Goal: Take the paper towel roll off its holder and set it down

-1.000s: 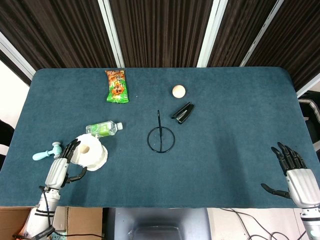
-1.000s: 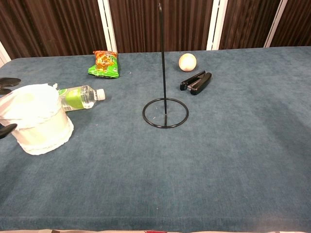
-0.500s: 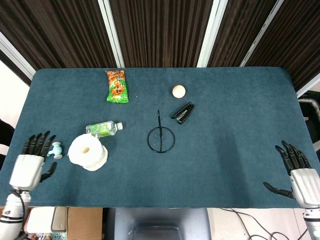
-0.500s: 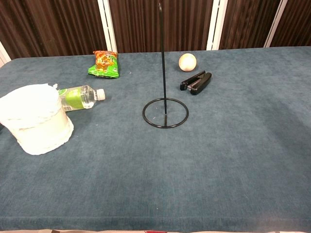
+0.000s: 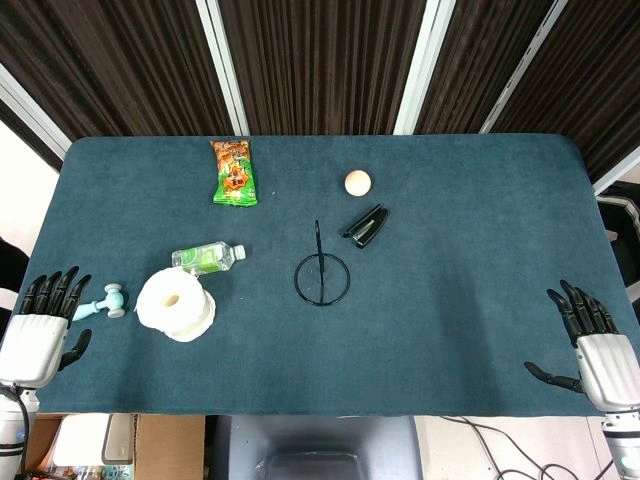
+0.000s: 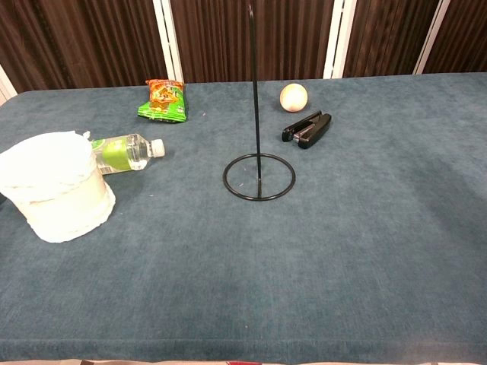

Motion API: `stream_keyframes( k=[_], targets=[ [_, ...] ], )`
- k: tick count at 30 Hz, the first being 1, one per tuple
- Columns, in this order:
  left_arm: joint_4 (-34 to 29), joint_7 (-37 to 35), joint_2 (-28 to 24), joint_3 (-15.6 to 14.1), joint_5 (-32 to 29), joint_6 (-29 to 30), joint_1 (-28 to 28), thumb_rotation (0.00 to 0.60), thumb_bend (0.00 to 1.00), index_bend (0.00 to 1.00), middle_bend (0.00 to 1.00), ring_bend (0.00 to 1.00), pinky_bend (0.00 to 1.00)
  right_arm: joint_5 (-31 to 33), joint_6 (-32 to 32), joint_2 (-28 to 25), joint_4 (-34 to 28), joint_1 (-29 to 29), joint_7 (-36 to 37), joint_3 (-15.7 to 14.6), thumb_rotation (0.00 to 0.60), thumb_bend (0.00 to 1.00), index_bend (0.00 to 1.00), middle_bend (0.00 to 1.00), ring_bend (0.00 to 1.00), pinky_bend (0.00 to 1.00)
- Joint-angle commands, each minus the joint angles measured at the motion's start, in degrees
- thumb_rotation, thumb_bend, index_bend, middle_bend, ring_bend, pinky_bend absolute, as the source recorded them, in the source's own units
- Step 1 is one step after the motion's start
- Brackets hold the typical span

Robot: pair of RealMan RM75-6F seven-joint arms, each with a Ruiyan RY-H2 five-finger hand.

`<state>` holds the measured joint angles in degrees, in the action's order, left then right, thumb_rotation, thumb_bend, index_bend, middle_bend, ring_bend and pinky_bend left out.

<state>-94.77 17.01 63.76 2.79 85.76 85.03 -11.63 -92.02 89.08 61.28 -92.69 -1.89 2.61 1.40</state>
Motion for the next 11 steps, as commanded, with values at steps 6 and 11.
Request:
stream_keyframes(
  k=[6,11],
  targets=[
    [-0.5,0.7,-0.1,0.1,-1.0,-1.7,-0.3,0.600,0.39,0.02,0.00,0.00,0.08,-0.3,0.6,-0.1,0.0,0.3,0.2,-0.1,0.600,0.12,0.00,0.00,0.00,0.22],
    [-0.2,1.3,0.5,0.3,-1.8,-3.1,-0.7,0.600,0.39,0.02,0.00,0.00,0.08,-0.5,0.6,0.0,0.1,0.3,0.1,-0.2,0.600,0.12,0.00,0.00,0.00,0.22]
  ],
)
